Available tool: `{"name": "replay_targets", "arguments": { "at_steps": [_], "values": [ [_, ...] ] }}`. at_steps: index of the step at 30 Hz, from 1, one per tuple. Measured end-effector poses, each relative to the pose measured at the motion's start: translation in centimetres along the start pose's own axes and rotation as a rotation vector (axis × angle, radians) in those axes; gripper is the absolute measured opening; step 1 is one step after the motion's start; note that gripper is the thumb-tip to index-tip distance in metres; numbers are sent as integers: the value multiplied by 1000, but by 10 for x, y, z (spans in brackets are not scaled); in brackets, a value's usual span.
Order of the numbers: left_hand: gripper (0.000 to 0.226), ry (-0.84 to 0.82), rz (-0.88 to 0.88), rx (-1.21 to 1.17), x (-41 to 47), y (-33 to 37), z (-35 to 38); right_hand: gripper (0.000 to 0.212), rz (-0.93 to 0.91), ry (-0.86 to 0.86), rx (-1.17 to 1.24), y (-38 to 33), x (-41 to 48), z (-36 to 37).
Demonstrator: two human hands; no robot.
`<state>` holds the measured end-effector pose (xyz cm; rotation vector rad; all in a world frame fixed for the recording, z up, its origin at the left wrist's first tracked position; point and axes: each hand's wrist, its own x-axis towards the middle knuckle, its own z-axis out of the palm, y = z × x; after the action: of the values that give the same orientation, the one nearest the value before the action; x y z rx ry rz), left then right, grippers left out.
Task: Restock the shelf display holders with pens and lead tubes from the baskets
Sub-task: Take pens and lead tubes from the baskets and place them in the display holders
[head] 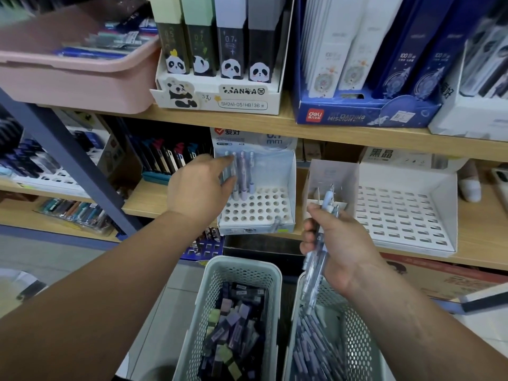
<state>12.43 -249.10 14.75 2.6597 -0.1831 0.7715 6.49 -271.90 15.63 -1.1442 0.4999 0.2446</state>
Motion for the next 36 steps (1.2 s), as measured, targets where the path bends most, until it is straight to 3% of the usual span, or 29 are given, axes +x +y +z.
{"name": "replay_targets", "arguments": {
  "at_steps": [3, 6, 8, 11, 13, 17, 24, 30, 36],
  "values": [
    [41, 3, -25, -17, 1, 4, -7, 7, 24, -20, 79, -4, -3, 1],
    [16, -36, -47, -161, -4, 23, -15, 20, 13, -38, 187, -8, -5, 3],
    [20, -254, -131, -395, -11, 43, -20, 20, -21, -20, 233, -10, -6, 4],
    [23, -775, -338, -741, -31, 72, -24, 12, -75, 7, 274, -13, -8, 6],
    [18, -874, -379, -828, -45, 83, -23, 13, -100, 18, 261, -13, -8, 8],
    [19, -762, -446, -860, -54, 94, -21, 13, -130, 50, 231, -10, -9, 8],
    [10, -739, -419, -831, -51, 90, -26, 16, -123, 86, 162, -10, -9, 6],
    [17, -656, -649, -1102, -45, 84, -30, 21, -111, 186, 50, -8, -6, 4],
    [20, -611, -786, -1291, -32, 66, -34, 23, -188, 149, 115, -8, -8, 9]
  ]
}}
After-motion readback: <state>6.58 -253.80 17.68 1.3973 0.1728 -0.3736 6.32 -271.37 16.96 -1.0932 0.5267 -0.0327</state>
